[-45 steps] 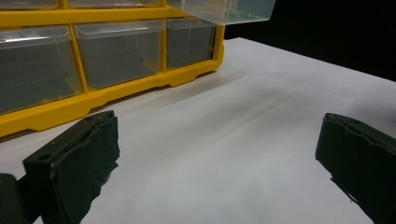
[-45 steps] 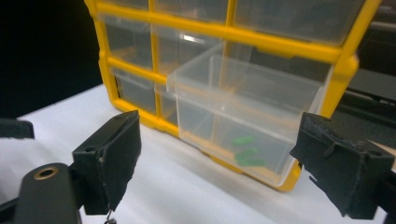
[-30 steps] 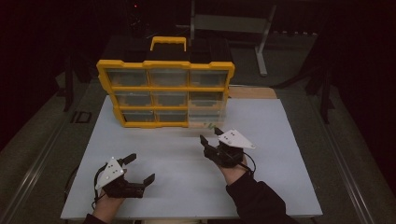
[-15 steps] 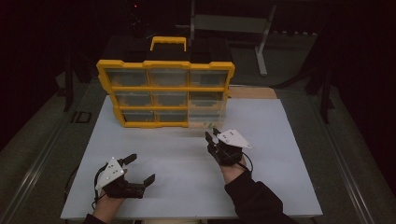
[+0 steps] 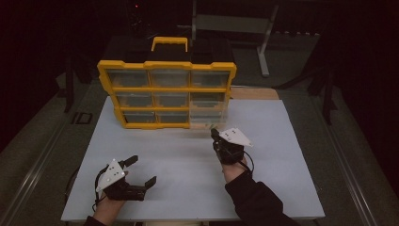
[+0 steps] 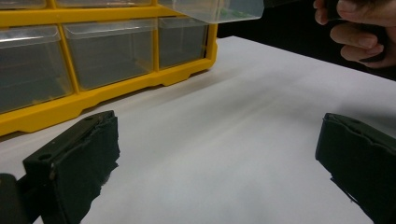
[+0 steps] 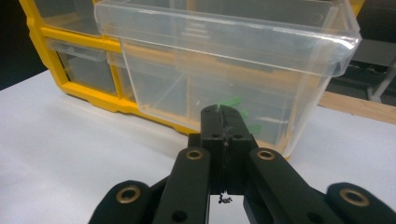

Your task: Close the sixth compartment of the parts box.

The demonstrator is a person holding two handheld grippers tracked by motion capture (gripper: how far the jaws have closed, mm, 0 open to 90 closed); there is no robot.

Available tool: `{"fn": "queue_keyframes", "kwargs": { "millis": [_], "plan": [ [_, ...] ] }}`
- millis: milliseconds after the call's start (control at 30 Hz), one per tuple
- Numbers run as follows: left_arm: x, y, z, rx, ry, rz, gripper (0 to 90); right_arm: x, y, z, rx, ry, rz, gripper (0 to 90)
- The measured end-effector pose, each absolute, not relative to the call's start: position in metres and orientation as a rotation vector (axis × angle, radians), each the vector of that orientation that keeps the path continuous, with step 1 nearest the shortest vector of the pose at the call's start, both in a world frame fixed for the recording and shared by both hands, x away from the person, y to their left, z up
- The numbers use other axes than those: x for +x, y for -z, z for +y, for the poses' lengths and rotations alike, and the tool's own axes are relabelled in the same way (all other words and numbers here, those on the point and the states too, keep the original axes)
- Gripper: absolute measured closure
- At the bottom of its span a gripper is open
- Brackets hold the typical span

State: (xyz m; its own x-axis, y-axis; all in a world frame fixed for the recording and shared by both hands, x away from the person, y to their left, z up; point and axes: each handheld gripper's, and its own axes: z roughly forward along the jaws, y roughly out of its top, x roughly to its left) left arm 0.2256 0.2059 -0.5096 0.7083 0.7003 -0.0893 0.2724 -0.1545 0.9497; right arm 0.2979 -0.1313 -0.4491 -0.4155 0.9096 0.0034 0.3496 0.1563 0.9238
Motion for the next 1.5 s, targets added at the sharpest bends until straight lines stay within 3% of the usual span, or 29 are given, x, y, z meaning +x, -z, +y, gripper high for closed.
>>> {"fn": "queue_keyframes", "kwargs": {
  "millis": [1500],
  "plan": [
    [0.226,0.51,0.206,1.733,-0.446,0.777,0.0,0.331,0.439,-0.124,1.259,-1.236,1.853,90.0]
  ]
}}
